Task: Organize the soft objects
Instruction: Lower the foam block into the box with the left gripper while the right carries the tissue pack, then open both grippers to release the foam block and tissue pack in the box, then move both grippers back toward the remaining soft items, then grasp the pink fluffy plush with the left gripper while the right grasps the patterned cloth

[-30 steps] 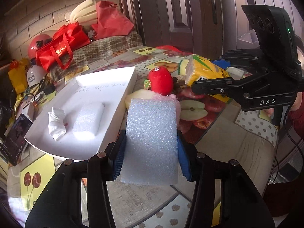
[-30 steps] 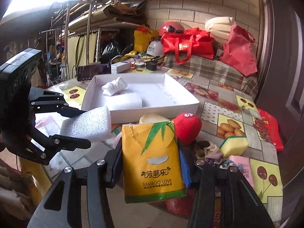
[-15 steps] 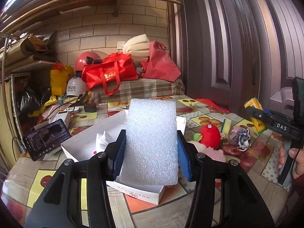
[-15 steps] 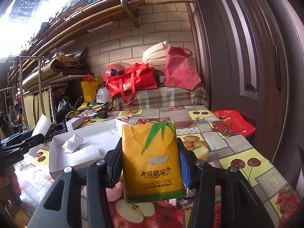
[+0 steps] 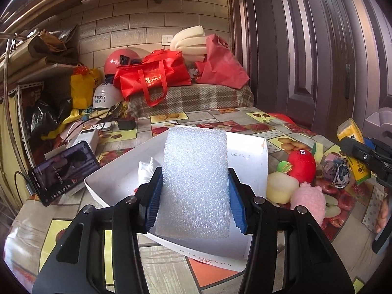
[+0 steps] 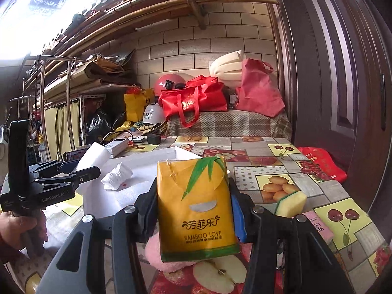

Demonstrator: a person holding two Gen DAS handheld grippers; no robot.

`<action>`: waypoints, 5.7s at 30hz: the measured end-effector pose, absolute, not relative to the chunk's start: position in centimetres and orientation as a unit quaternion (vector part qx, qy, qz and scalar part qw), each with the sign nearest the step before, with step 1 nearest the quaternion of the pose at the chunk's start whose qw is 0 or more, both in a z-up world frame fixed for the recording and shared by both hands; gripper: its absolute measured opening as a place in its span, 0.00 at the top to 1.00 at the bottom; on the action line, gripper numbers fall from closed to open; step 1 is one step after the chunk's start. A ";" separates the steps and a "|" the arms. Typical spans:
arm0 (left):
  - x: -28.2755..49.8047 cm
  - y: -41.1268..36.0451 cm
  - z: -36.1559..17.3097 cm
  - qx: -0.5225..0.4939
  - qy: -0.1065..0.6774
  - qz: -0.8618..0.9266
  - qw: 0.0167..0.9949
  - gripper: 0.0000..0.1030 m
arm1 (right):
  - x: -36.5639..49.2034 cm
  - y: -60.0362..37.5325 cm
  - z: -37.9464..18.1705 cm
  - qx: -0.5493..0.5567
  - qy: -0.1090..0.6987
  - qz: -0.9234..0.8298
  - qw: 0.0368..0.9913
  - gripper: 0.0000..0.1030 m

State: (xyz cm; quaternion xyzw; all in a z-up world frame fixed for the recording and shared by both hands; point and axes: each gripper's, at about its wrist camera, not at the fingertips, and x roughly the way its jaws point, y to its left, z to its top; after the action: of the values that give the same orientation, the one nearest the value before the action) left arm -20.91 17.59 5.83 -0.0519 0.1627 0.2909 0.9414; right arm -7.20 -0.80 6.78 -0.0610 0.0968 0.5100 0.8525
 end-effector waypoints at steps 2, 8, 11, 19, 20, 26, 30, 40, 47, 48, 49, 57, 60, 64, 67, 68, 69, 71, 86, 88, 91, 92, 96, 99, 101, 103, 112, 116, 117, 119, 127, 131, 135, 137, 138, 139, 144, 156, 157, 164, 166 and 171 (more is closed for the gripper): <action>-21.3 18.1 5.8 -0.048 0.153 0.308 0.938 0.52 | -7.3 -0.3 6.8 -0.063 0.099 0.513 0.850 0.51; -22.2 21.0 5.7 -0.060 0.146 0.349 0.924 0.52 | -7.8 1.4 6.5 -0.070 0.112 0.522 0.842 0.51; -22.3 22.0 5.6 -0.054 0.147 0.361 0.919 0.52 | -8.2 2.4 6.4 -0.074 0.119 0.529 0.837 0.51; -21.1 23.0 5.6 -0.049 0.149 0.354 0.922 0.52 | -8.6 5.2 5.8 -0.085 0.148 0.540 0.824 0.52; -20.9 23.1 5.6 -0.049 0.148 0.352 0.923 0.52 | -8.6 5.4 5.7 -0.085 0.151 0.540 0.823 0.52; -19.4 23.9 5.8 -0.054 0.142 0.345 0.926 0.52 | -8.9 7.3 5.3 -0.086 0.161 0.540 0.821 0.52; -18.6 24.4 5.8 -0.055 0.145 0.342 0.927 0.52 | -9.5 9.1 5.2 -0.094 0.159 0.544 0.818 0.52; -17.2 26.5 5.6 -0.070 0.161 0.332 0.927 0.52 | -9.0 13.5 5.1 -0.084 0.167 0.537 0.822 0.52; -16.4 27.5 5.7 -0.071 0.166 0.323 0.929 0.52 | -6.7 15.5 5.1 -0.071 0.183 0.511 0.837 0.51; -16.2 27.6 5.7 -0.068 0.168 0.320 0.930 0.52 | -6.3 15.7 5.1 -0.067 0.189 0.506 0.839 0.51; -16.0 27.6 5.7 -0.067 0.171 0.318 0.930 0.52 | -5.8 15.9 5.1 -0.063 0.197 0.502 0.839 0.51; -14.8 28.9 5.2 -0.088 0.206 0.310 0.924 0.52 | -4.8 17.2 4.6 -0.071 0.231 0.481 0.843 0.51; -14.6 28.8 5.2 -0.085 0.209 0.310 0.924 0.52 | -4.9 17.3 4.6 -0.074 0.231 0.479 0.843 0.51; -14.5 28.5 5.2 -0.079 0.209 0.311 0.924 0.52 | -4.8 17.5 4.6 -0.076 0.233 0.475 0.845 0.49; -14.6 28.5 5.1 -0.078 0.210 0.312 0.924 0.52 | -4.8 17.5 4.6 -0.077 0.233 0.473 0.846 0.49; -14.5 28.4 5.1 -0.076 0.210 0.313 0.923 0.52 | -4.7 17.5 4.6 -0.078 0.233 0.473 0.846 0.49; -14.6 28.4 5.2 -0.074 0.210 0.314 0.923 0.52 | -4.7 17.5 4.5 -0.080 0.234 0.473 0.845 0.49; -14.4 28.1 5.2 -0.063 0.212 0.322 0.920 0.48 | -4.8 17.7 4.6 -0.083 0.235 0.474 0.845 0.43; -16.2 29.6 5.2 -0.100 0.189 0.364 0.907 0.00 | -4.4 16.4 4.9 -0.048 0.227 0.454 0.860 0.00; -16.3 29.5 5.3 -0.099 0.185 0.364 0.907 0.00 | -4.5 16.4 5.0 -0.048 0.223 0.454 0.861 0.00; -16.4 29.4 5.3 -0.096 0.180 0.365 0.908 0.00 | -4.6 16.3 5.1 -0.047 0.217 0.454 0.863 0.00; -16.5 29.3 5.4 -0.095 0.178 0.365 0.909 0.00 | -4.6 16.2 5.1 -0.047 0.215 0.454 0.863 0.00; -16.6 29.2 5.4 -0.093 0.172 0.368 0.909 0.00 | -4.8 16.1 5.2 -0.047 0.208 0.456 0.864 0.00; -16.7 29.1 5.5 -0.092 0.168 0.368 0.910 0.00 | -4.9 16.0 5.2 -0.047 0.203 0.457 0.865 0.00; -16.7 29.1 5.5 -0.092 0.166 0.368 0.910 0.00 | -5.0 16.0 5.3 -0.047 0.199 0.457 0.865 0.00; -16.8 29.1 5.5 -0.091 0.164 0.369 0.910 0.00 | -5.1 16.0 5.3 -0.048 0.196 0.458 0.866 0.00; -17.7 28.6 5.8 -0.087 0.139 0.378 0.911 0.00 | -5.9 15.6 5.5 -0.048 0.178 0.465 0.866 0.00; -18.2 28.4 5.9 -0.087 0.125 0.384 0.910 0.00 | -6.2 15.3 5.6 -0.043 0.172 0.470 0.865 0.00; -18.2 28.4 5.9 -0.088 0.124 0.386 0.910 0.00 | -6.2 15.1 5.6 -0.042 0.171 0.471 0.864 0.00; -18.3 28.4 5.9 -0.087 0.125 0.388 0.909 0.00 | -6.3 14.9 5.6 -0.041 0.173 0.472 0.864 0.00; -18.7 27.9 6.0 -0.081 0.122 0.398 0.906 0.00 | -6.6 13.8 5.5 -0.036 0.174 0.475 0.862 0.00; -19.0 27.6 6.0 -0.081 0.122 0.403 0.904 0.00 | -7.5 13.3 5.6 -0.047 0.164 0.483 0.859 0.00; -19.5 26.7 5.9 -0.084 0.124 0.400 0.904 0.00 | -8.9 11.5 5.8 -0.050 0.142 0.501 0.852 0.00; -20.0 25.7 5.8 -0.085 0.123 0.391 0.908 0.00 | -9.4 10.1 6.0 -0.047 0.137 0.505 0.851 0.00; -20.1 25.2 5.8 -0.084 0.123 0.387 0.910 0.00 | -9.4 9.4 6.1 -0.044 0.135 0.504 0.852 0.00; -20.3 24.6 5.8 -0.084 0.122 0.384 0.911 0.00 | -9.4 8.5 6.3 -0.036 0.132 0.504 0.853 0.00; -23.0 22.2 6.7 -0.128 0.060 0.346 0.928 0.00 | -7.9 1.3 7.8 0.051 0.097 0.481 0.870 0.00; -17.4 13.5 7.4 -0.098 0.156 0.125 0.975 0.01 | 2.7 -9.8 6.2 0.099 0.217 0.378 0.894 0.00; -16.2 12.3 7.0 -0.079 0.185 0.107 0.974 0.01 | 3.3 -10.1 6.0 0.097 0.232 0.375 0.892 0.00; -9.2 9.5 4.3 -0.048 0.339 0.076 0.936 0.01 | 3.5 -7.7 4.3 -0.020 0.317 0.422 0.849 0.00; -8.3 9.4 3.4 -0.042 0.365 0.077 0.927 0.01 | 3.1 -6.3 3.8 -0.065 0.323 0.430 0.841 0.00; -7.3 8.5 2.4 -0.022 0.385 0.081 0.919 0.08 | 2.3 -4.1 3.7 -0.120 0.314 0.450 0.827 0.04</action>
State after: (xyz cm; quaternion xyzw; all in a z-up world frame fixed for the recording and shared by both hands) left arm -7.32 8.53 2.40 -0.0221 0.3849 0.0808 0.9192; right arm 2.34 -4.10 3.66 -0.1198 0.3143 0.4502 0.8271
